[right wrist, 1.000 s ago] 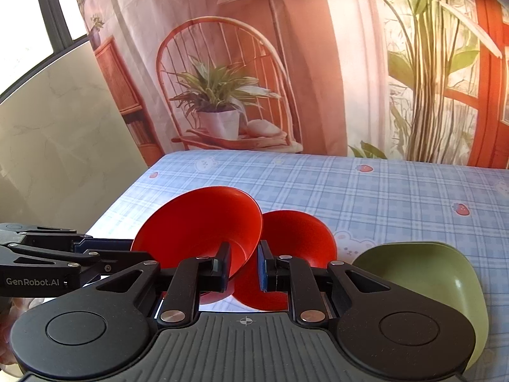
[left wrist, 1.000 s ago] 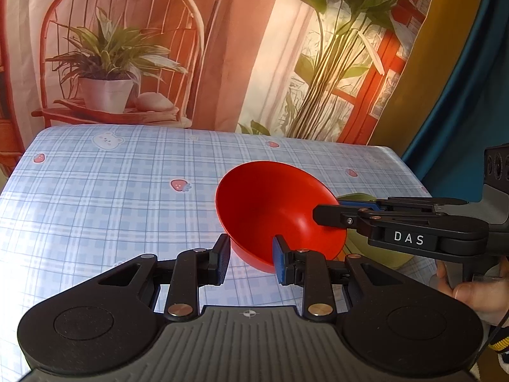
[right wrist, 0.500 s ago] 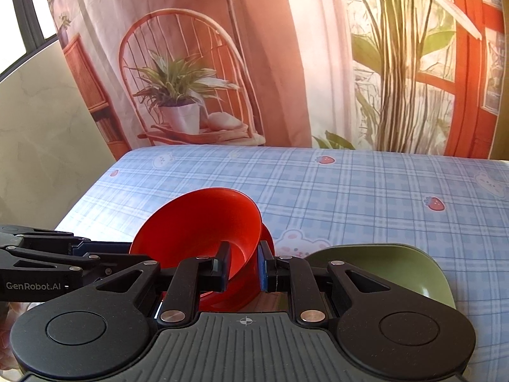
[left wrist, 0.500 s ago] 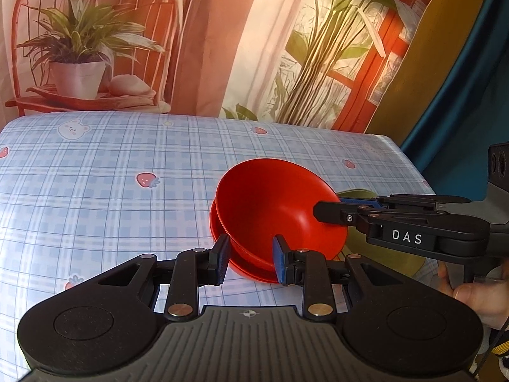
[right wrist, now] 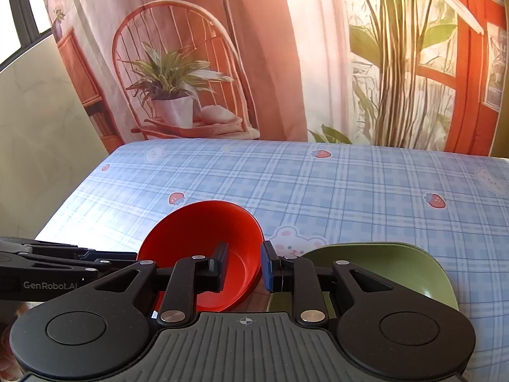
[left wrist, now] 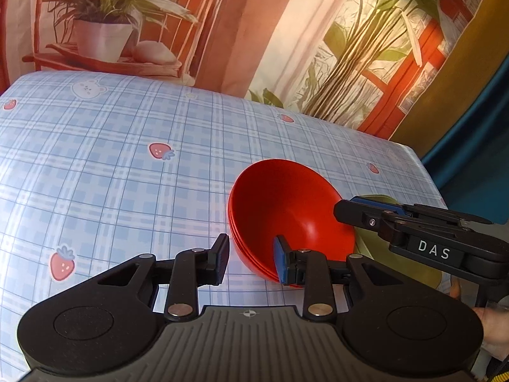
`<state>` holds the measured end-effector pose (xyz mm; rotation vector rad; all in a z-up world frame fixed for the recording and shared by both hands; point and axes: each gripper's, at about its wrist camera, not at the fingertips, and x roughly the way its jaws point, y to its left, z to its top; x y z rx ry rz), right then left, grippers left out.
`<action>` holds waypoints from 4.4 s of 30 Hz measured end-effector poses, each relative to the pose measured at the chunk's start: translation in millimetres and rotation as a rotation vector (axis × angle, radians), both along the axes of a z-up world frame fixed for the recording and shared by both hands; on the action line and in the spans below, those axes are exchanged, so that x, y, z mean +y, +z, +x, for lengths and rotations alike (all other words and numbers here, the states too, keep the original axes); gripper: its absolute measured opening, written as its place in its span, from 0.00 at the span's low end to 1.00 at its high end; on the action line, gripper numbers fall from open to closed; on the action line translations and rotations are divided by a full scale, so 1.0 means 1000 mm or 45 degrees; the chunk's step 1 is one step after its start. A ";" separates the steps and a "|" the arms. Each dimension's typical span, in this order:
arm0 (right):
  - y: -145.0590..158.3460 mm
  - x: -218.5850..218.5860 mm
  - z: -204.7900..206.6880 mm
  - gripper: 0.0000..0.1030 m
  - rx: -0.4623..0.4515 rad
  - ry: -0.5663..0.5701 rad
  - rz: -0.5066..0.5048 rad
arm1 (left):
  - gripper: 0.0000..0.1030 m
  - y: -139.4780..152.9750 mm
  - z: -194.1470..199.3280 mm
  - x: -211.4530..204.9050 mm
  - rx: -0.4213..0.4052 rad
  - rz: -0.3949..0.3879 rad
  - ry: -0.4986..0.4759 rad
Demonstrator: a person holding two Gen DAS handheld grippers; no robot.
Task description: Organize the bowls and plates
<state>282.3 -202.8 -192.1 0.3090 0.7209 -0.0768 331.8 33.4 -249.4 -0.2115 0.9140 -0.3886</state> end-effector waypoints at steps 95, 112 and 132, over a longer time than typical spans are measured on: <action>-0.009 -0.085 -0.133 0.22 -0.151 -0.447 0.248 | 0.22 0.021 -0.037 -0.105 -0.042 -0.001 -0.162; 0.053 -0.057 -0.167 0.69 -0.203 -0.419 -0.013 | 0.78 0.094 -0.098 -0.079 -0.388 0.136 -0.132; 0.137 0.032 -0.245 1.00 -0.333 -0.357 -0.195 | 1.00 0.172 -0.239 -0.011 -0.675 0.299 0.094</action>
